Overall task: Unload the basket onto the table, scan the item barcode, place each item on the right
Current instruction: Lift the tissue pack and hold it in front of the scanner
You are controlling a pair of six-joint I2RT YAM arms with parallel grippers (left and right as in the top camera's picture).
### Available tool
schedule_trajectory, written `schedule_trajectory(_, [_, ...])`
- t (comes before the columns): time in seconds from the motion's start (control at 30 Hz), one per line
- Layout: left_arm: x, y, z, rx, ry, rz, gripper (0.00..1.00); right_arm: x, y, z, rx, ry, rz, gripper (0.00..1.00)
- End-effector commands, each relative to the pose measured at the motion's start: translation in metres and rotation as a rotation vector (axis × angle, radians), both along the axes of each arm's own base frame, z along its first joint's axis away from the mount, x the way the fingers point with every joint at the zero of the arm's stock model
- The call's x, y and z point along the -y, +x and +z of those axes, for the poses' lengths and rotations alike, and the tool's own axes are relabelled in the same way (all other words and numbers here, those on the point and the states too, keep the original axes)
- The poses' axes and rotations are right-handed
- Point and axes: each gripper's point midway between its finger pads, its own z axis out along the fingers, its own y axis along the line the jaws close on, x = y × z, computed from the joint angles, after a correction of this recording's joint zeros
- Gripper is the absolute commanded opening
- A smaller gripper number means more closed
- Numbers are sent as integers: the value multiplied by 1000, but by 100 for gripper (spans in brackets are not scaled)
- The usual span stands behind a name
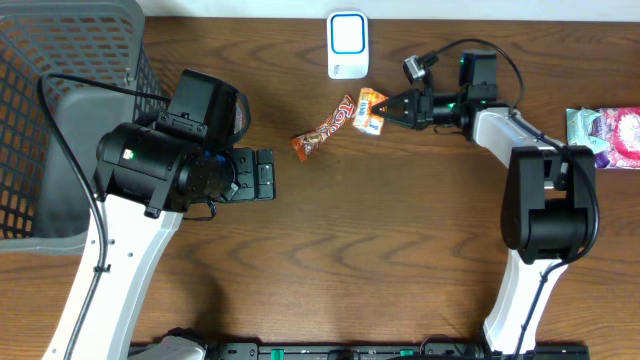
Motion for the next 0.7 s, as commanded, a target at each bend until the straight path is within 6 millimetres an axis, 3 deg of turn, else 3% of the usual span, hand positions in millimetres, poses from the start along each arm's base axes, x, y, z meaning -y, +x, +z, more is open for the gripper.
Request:
schedule_trajectory(0.0, [-3, 2, 4, 16, 12, 7, 98, -13, -5, 9, 66, 25, 52, 1])
schedule_trajectory(0.17, [-3, 2, 4, 16, 12, 7, 98, -13, 19, 27, 104, 1, -20, 1])
schedule_trajectory(0.33, [-3, 2, 4, 16, 12, 7, 98, -13, 42, 78, 214, 50, -131, 1])
schedule_trajectory(0.43, [-3, 2, 4, 16, 12, 7, 98, -12, 51, 93, 240, 65, -166, 1])
schedule_trajectory(0.53, [-3, 2, 4, 16, 12, 7, 98, -10, 62, 90, 251, 54, -221, 1])
schedule_trajectory(0.67, [-3, 2, 4, 16, 12, 7, 98, -11, 76, 62, 183, -12, -292, 2])
